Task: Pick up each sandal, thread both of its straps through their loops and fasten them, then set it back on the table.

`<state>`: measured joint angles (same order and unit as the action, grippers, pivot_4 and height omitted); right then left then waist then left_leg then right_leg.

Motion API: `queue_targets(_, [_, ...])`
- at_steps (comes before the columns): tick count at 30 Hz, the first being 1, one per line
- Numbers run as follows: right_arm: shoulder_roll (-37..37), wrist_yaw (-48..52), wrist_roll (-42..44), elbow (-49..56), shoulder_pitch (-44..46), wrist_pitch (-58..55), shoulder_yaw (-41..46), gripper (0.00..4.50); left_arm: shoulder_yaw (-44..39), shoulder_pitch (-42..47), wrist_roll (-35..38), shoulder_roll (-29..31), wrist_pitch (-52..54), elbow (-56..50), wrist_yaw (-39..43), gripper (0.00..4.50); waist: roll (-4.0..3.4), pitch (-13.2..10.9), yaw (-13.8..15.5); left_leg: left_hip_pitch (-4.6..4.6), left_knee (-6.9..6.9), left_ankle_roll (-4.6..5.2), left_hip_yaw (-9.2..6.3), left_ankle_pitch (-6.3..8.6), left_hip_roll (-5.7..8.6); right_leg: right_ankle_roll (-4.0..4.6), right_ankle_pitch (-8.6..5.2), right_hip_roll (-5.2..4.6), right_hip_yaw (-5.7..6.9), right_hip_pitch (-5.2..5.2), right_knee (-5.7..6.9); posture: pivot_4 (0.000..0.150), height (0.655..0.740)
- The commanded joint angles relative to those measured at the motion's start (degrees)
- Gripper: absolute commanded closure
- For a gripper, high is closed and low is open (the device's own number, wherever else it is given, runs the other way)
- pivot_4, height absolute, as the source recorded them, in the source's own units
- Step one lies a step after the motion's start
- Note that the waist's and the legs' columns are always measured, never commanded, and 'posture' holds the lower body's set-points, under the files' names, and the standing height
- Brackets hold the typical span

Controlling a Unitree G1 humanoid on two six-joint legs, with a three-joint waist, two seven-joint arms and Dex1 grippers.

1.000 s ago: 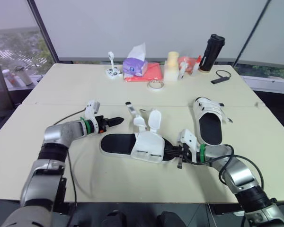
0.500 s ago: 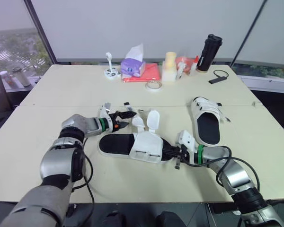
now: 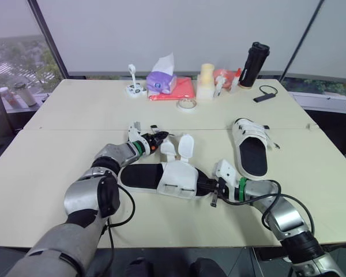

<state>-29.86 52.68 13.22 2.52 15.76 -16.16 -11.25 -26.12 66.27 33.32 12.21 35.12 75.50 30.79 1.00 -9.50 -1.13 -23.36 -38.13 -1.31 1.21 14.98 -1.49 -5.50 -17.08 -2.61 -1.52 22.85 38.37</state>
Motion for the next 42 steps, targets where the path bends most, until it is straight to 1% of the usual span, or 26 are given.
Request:
queue_targets(1, [0.8,-0.09,-0.97,0.5,-1.49,-1.44,-2.2,4.5,-1.33,1.8,-0.86,-0.13,-1.73,-0.19,0.74,4.36,0.0,0.0,0.01,0.0,0.0,0.0,0.01,0.0,0.0,0.0,0.0,0.01,0.0,0.0,0.0,0.15,0.74])
queue_targets(2, [0.81,-0.12,-0.97,0.59,-1.59,-1.48,-2.21,4.5,-1.43,1.81,-1.07,-0.21,-1.86,-0.14,0.74,4.45,0.0,0.0,0.01,0.0,0.0,0.0,0.01,0.0,0.0,0.0,0.0,0.01,0.0,0.0,0.0,0.15,0.74])
queue_targets(6, [0.89,-0.29,-1.01,1.13,-2.15,-1.65,-2.5,4.5,-0.4,2.08,-2.88,-0.91,-1.21,-0.38,3.05,4.45,0.0,0.0,0.06,0.0,0.01,0.0,0.02,0.0,0.0,0.0,0.0,0.01,0.0,-0.01,-0.01,0.15,0.74])
queue_targets(8, [0.92,-0.38,-1.1,1.08,-2.19,-1.55,-2.56,4.5,0.6,2.38,-4.19,-0.71,-1.15,-0.85,5.66,4.45,0.0,0.0,0.02,0.0,0.01,0.0,0.03,0.0,0.01,0.0,0.0,0.02,0.01,-0.01,-0.02,0.15,0.74])
queue_targets(9, [0.92,-0.41,-1.16,1.05,-2.24,-1.45,-2.53,4.5,1.79,2.8,-5.31,-0.44,-2.02,-1.61,8.03,4.45,0.0,0.0,-0.02,0.0,0.02,0.0,0.03,0.0,0.01,0.0,0.0,0.03,0.01,0.0,-0.02,0.15,0.74])
queue_targets(12, [0.74,-0.34,-1.49,0.72,-2.75,-0.72,-2.4,4.5,7.85,3.02,-10.67,-0.05,-11.17,-6.14,17.43,4.45,0.0,0.0,0.01,-0.01,0.04,0.0,0.06,0.0,0.02,0.0,0.0,0.05,0.02,-0.01,-0.05,0.15,0.74])
queue_targets(16, [1.92,-1.02,-1.0,-1.39,-2.59,-0.33,-1.35,4.5,19.92,-2.39,-19.79,0.58,-27.14,-16.93,30.02,4.45,-0.03,0.01,-0.01,-0.01,0.11,-0.02,0.11,-0.01,0.01,0.0,0.0,0.05,0.02,-0.02,-0.12,0.15,0.74])
queue_targets(18, [2.33,-0.93,-1.19,-2.23,-2.45,0.04,-1.11,4.5,25.23,-6.84,-23.88,1.34,-35.88,-22.81,33.38,4.45,-0.08,0.05,-0.06,0.08,0.17,-0.03,0.15,-0.01,0.0,0.01,0.0,0.05,0.0,-0.1,-0.17,0.15,0.74])
queue_targets(20, [2.39,-0.84,-1.97,-3.37,-2.23,1.04,-1.07,4.5,31.15,-12.32,-29.35,3.37,-50.2,-28.06,36.01,4.45,-0.11,0.07,-0.07,0.19,0.2,-0.02,0.16,-0.01,-0.01,0.02,0.0,0.06,-0.02,-0.2,-0.19,0.15,0.74])
queue_targets(22, [2.25,-0.67,-2.54,-4.59,-1.85,2.06,-1.01,4.5,36.1,-16.41,-35.66,6.45,-67.93,-29.5,35.42,4.45,-0.12,0.08,-0.1,0.27,0.22,-0.01,0.18,0.0,-0.05,0.04,0.0,0.07,-0.07,-0.25,-0.21,0.15,0.74])
queue_targets(23, [2.2,-0.61,-2.66,-5.04,-1.64,2.44,-0.96,4.5,38.07,-17.24,-39.05,8.23,-76.51,-28.34,33.56,4.45,-0.1,0.07,-0.03,0.29,0.23,-0.01,0.17,0.0,-0.08,0.06,0.01,0.07,-0.11,-0.24,-0.21,0.15,0.74])
queue_targets(24, [2.16,-0.61,-2.75,-5.49,-1.43,2.82,-0.85,4.5,39.88,-17.39,-43.33,10.2,-84.74,-26.37,30.03,4.45,-0.08,0.06,0.13,0.28,0.23,-0.01,0.16,0.0,-0.11,0.08,0.03,0.07,-0.12,-0.23,-0.21,0.15,0.74])
queue_targets(26, [2.17,-0.66,-2.87,-6.09,-1.18,3.39,-0.76,4.5,42.44,-16.15,-54.22,14.01,-98.1,-22.58,18.07,4.45,0.03,0.1,0.33,0.27,0.2,0.0,0.14,0.0,-0.16,0.15,0.07,0.07,-0.1,-0.23,-0.23,0.15,0.74])
queue_targets(27, [2.2,-0.7,-2.92,-6.36,-1.11,3.66,-0.74,4.5,43.13,-15.14,-59.15,15.36,-101.42,-21.19,10.97,4.45,0.03,0.11,0.4,0.31,0.19,0.0,0.13,0.01,-0.17,0.17,0.09,0.06,-0.1,-0.29,-0.25,0.15,0.74])
queue_targets(28, [2.28,-0.78,-2.98,-6.59,-1.07,3.87,-0.74,4.5,44.02,-14.06,-66.21,16.92,-103.53,-21.32,1.17,4.45,0.04,0.12,0.47,0.36,0.19,0.02,0.13,0.02,-0.17,0.16,0.09,0.04,-0.1,-0.36,-0.27,0.15,0.74])
queue_targets(30, [2.43,-0.89,-3.11,-6.96,-1.06,4.24,-0.76,4.5,46.08,-11.8,-76.66,18.7,-103.6,-20.93,-16.54,4.45,0.07,0.13,0.54,0.49,0.19,0.08,0.12,0.05,-0.15,0.15,0.09,0.0,-0.1,-0.51,-0.29,0.15,0.74])
queue_targets(31, [2.57,-1.05,-3.11,-7.12,-1.08,4.31,-0.7,4.5,49.83,-10.36,-85.6,20.46,-101.08,-22.69,-29.87,4.45,0.09,0.15,0.54,0.49,0.19,0.08,0.11,0.05,-0.15,0.14,0.09,-0.01,-0.09,-0.52,-0.29,0.15,0.74])
queue_targets(32, [2.7,-1.17,-3.12,-7.35,-1.04,4.4,-0.68,4.5,53.67,-8.94,-93.07,21.84,-97.78,-23.62,-41.89,4.45,0.13,0.15,0.54,0.49,0.19,0.08,0.12,0.05,-0.15,0.13,0.09,-0.01,-0.08,-0.52,-0.28,0.15,0.74])
queue_targets(33, [2.8,-1.25,-3.15,-7.55,-0.98,4.49,-0.68,4.5,57.76,-7.51,-99.79,22.9,-93.93,-23.99,-53.25,4.45,0.13,0.15,0.51,0.47,0.17,0.08,0.12,0.05,-0.14,0.12,0.09,0.01,-0.04,-0.52,-0.28,0.15,0.74])
queue_targets(34, [2.91,-1.32,-3.19,-7.74,-0.89,4.55,-0.68,4.5,61.31,-6.24,-104.84,23.47,-90.52,-23.61,-62.47,4.45,0.14,0.15,0.44,0.47,0.17,0.08,0.11,0.05,-0.14,0.11,0.09,0.01,-0.03,-0.51,-0.27,0.15,0.74])
queue_targets(35, [2.97,-1.34,-3.23,-7.87,-0.83,4.6,-0.67,4.5,64.17,-5.12,-107.88,23.52,-88.21,-22.36,-68.91,4.45,0.13,0.15,0.37,0.47,0.17,0.08,0.1,0.06,-0.15,0.1,0.09,0.02,-0.02,-0.49,-0.24,0.15,0.74])
queue_targets(37, [3.06,-1.35,-3.33,-8.28,-0.58,4.74,-0.66,4.5,68.2,-3.41,-111.3,22.69,-84.58,-19.1,-77.97,4.45,0.13,0.16,0.32,0.46,0.19,0.1,0.12,0.07,-0.15,0.09,0.09,0.04,-0.02,-0.44,-0.23,0.15,0.74])
queue_targets(39, [3.04,-1.36,-3.44,-8.92,-0.19,4.87,-0.64,4.5,70.61,-2.36,-112.59,21.5,-81.77,-16.51,-84.5,4.45,0.13,0.16,0.29,0.48,0.19,0.11,0.16,0.07,-0.15,0.09,0.08,0.04,-0.01,-0.44,-0.23,0.15,0.74])
queue_targets(42, [2.81,-1.29,-3.61,-9.73,0.02,5.2,-0.62,4.5,73.02,-1.83,-112.89,21.88,-83.36,-17.37,-93.15,4.45,0.14,0.15,0.29,0.44,0.19,0.11,0.22,0.07,-0.16,0.09,0.08,0.05,0.0,-0.4,-0.22,0.15,0.74])
